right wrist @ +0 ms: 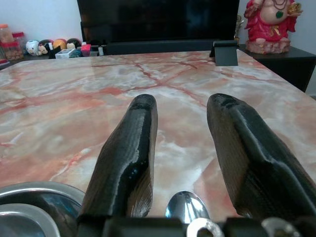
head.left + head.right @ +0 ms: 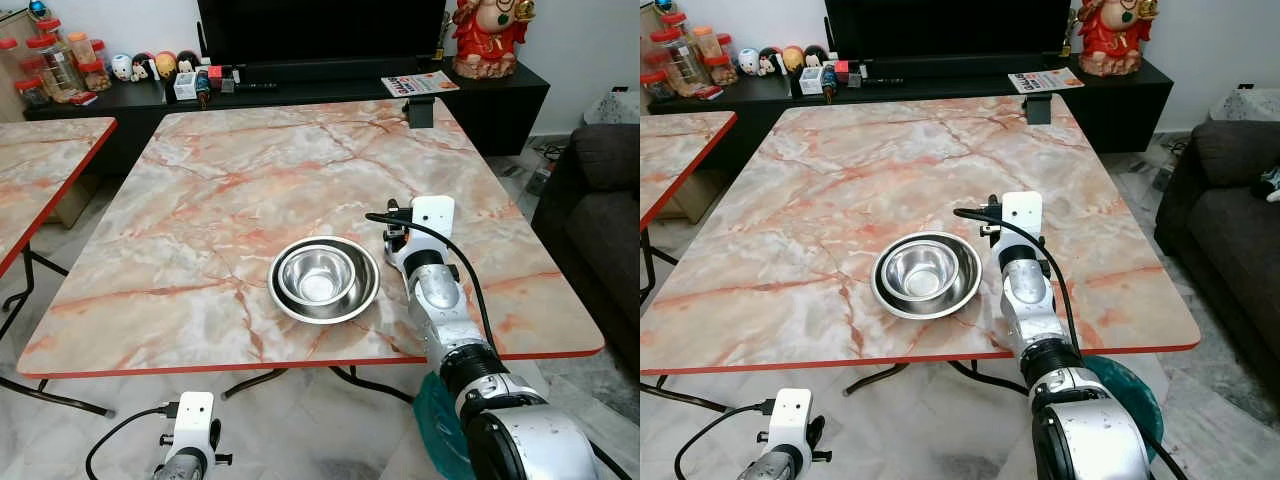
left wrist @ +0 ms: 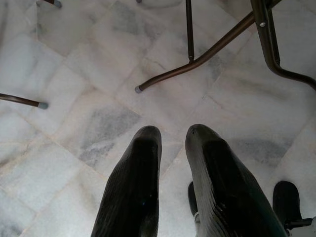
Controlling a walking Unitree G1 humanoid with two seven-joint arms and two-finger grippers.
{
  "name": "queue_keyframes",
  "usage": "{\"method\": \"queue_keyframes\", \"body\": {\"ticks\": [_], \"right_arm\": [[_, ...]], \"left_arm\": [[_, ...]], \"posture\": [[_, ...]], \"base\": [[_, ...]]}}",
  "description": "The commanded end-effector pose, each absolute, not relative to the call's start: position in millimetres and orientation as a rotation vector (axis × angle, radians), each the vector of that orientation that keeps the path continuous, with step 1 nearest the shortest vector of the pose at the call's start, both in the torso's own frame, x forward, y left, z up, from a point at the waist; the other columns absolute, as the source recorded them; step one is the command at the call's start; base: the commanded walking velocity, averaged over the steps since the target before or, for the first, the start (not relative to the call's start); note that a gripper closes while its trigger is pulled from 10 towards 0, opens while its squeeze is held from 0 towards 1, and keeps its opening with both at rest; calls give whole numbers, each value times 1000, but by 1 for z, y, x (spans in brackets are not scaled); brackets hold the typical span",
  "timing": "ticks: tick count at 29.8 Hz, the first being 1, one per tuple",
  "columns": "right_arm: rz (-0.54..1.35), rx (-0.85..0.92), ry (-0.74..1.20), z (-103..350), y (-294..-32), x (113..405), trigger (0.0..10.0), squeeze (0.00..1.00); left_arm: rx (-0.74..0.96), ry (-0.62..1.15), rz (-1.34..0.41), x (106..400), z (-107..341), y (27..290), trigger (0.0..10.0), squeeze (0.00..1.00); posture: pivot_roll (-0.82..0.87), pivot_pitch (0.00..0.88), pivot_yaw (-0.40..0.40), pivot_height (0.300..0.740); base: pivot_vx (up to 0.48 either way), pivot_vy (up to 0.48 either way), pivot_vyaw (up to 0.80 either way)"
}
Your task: Setting the table
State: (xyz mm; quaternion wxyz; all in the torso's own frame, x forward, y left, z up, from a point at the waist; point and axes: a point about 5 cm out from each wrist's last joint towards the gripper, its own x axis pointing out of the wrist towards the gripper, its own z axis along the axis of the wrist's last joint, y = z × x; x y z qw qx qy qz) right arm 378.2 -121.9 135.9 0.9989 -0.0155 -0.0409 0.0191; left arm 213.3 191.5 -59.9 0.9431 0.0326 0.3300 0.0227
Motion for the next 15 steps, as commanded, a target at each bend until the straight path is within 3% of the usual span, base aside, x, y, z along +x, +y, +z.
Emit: {"method": "queue_keyframes", "body": {"ticks": [1,15], "right_arm": [[32,-16,-94,140,-121,379,10000,0],[35,-15,-89,139,-121,378,10000,0]], "left_arm": [[61,674,65,212,-60,194,10000,0],[52,682,71,212,-61,192,10000,0]], "posture": [[-1,0,54,740],[-3,0,52,740]], "base": [[0,0,0],[0,0,0]]}}
